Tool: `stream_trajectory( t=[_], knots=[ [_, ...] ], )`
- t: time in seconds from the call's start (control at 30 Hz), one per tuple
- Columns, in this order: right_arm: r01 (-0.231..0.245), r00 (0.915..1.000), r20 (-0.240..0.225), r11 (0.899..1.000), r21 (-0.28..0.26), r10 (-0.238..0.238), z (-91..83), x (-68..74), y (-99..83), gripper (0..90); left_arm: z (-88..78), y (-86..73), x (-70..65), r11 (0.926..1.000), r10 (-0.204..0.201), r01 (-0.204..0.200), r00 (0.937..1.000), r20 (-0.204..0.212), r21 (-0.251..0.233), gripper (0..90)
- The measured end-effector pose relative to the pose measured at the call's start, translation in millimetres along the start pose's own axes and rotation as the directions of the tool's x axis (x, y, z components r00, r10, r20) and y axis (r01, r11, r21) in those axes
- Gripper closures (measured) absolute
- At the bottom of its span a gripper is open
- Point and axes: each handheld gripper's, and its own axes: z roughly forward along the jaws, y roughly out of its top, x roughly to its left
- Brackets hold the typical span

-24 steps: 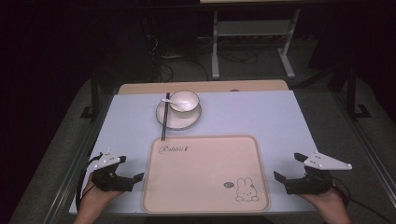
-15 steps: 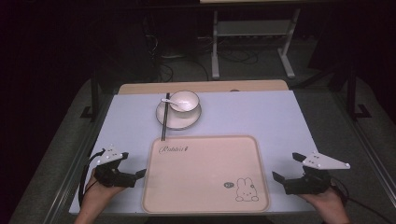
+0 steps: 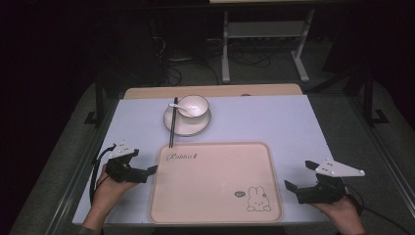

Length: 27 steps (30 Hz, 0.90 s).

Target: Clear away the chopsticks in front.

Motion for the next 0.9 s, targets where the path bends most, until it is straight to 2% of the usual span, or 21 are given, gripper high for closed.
stream_trajectory(
  t=[0.57,0.9],
  knots=[
    [-0.013,0.9999,0.001,1.0,-0.006,0.013,-0.5,-2.6,-0.8,0.0,24.8,30.2,2.9,0.9999,0.017,-0.017,0.9998,0.006,0.001,2.4],
    [-0.014,0.9999,-0.003,1.0,-0.006,0.014,0.1,-3.4,-1.3,0.0,36.0,48.0,7.5,0.9998,0.014,-0.014,0.9999,0.004,-0.011,2.4]
  ],
)
